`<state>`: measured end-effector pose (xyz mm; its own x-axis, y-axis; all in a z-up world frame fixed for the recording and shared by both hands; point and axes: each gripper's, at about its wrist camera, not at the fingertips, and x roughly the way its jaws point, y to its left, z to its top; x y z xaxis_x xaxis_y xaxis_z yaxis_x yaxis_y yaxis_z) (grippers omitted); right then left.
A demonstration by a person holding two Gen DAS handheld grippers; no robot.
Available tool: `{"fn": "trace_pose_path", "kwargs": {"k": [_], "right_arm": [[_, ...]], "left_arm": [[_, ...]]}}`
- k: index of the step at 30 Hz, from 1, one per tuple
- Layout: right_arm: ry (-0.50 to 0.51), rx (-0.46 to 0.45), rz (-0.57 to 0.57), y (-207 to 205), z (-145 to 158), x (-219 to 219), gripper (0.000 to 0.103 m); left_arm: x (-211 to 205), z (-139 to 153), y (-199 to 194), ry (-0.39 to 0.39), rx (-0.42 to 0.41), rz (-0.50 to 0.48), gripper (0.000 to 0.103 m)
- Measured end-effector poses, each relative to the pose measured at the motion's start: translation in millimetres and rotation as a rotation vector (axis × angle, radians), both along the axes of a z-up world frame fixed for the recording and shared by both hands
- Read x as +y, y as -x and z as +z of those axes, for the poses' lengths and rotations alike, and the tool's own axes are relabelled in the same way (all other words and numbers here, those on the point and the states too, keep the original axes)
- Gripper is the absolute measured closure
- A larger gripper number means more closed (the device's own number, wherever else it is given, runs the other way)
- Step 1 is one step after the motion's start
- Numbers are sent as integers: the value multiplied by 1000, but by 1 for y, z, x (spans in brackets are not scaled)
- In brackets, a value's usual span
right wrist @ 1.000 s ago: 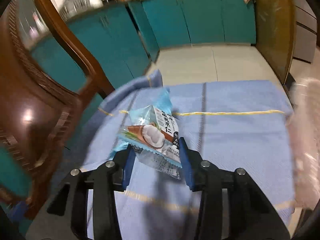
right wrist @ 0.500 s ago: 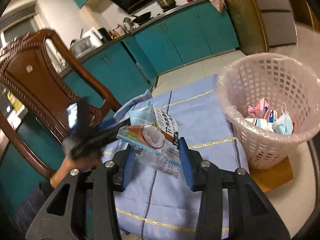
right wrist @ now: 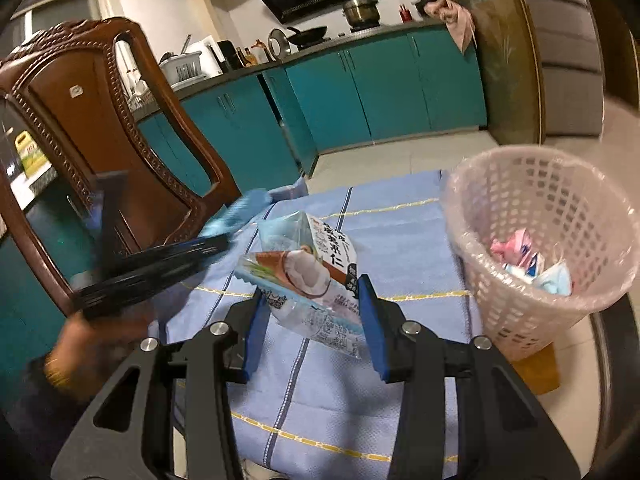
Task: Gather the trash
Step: 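Grasp the knotted blue rag with the left gripper while the right lifts the wrapper, then carry the wrapper over the wastebasket with the right gripper and release it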
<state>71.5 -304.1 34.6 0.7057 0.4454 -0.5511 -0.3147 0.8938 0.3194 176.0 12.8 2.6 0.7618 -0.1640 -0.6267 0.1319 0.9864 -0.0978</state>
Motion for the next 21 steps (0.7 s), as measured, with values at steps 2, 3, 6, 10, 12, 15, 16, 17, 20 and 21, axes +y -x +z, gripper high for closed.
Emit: {"fn": "trace_pose_path", "kwargs": {"k": [2,3,6,10,12,15,16,17,20,21], "right_arm": [[34,-5,-10,11,-1,2,60],[44,-12,-15,18,-2,3,60],[77,-29,-39,34,-3,3,60],[92,-25,-39,42,-7,5,60],[94,-30,-40,43,-7,6,60],[98,-27,-45,42,-7,6,60],[99,-26,-47,41,-8,5,60],[99,-23,-48,40,-8,5,60],[99,-13,-51,39,-10,5,60],[101,-15,-51,39,-10,4,60]], "left_arm": [[-1,1,31,-11,-29,35,76],[-2,-1,41,-20,-35,48,76],[2,-10,65,11,-15,77,75],[4,-14,66,-6,-1,81,75],[4,-14,66,0,1,79,75],[3,-13,71,-2,-12,73,75],[2,-12,71,-4,-18,70,75],[1,-12,71,-8,-22,67,75],[0,-14,70,-10,-17,65,75],[0,-14,70,-10,-16,65,75]]}}
